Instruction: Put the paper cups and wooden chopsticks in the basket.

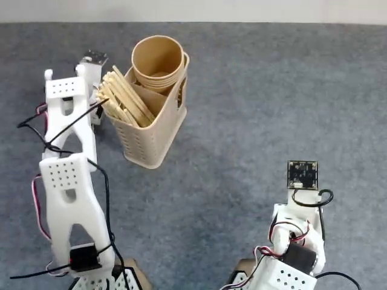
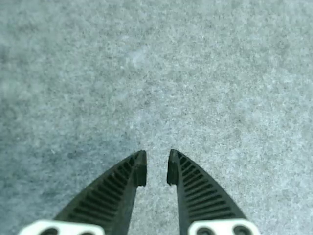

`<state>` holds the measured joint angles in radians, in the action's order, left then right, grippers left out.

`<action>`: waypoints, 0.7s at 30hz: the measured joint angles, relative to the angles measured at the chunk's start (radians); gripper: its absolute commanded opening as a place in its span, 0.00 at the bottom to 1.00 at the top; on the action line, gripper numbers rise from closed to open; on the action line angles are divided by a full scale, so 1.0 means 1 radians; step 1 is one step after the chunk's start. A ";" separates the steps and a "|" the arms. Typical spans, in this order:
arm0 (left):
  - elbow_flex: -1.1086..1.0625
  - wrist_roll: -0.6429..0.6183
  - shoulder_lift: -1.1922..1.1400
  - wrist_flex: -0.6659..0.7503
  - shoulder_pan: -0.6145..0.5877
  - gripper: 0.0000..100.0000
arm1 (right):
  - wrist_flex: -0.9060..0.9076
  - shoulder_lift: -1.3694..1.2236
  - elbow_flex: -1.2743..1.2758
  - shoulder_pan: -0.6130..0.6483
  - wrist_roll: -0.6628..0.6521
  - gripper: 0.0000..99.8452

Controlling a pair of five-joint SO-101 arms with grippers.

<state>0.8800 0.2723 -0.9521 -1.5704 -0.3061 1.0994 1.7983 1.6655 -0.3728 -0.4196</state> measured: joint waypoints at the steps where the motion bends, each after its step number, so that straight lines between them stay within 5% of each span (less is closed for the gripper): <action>1: 0.031 0.000 -0.032 -0.006 0.000 0.10 | 0.000 0.000 0.000 0.000 0.000 0.09; 7: 0.195 0.000 -0.166 -0.068 -0.014 0.09 | 0.000 0.000 0.000 0.000 0.000 0.09; 10: 0.269 0.000 -0.224 -0.098 -0.023 0.00 | 0.000 0.000 0.000 0.000 0.000 0.09; 21: 0.649 0.006 -0.298 -0.193 -0.126 0.00 | 0.000 0.000 0.000 0.000 0.000 0.09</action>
<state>1.5290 0.2785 -1.2497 -1.7637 -0.4319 1.0994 1.7983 1.6655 -0.3728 -0.4196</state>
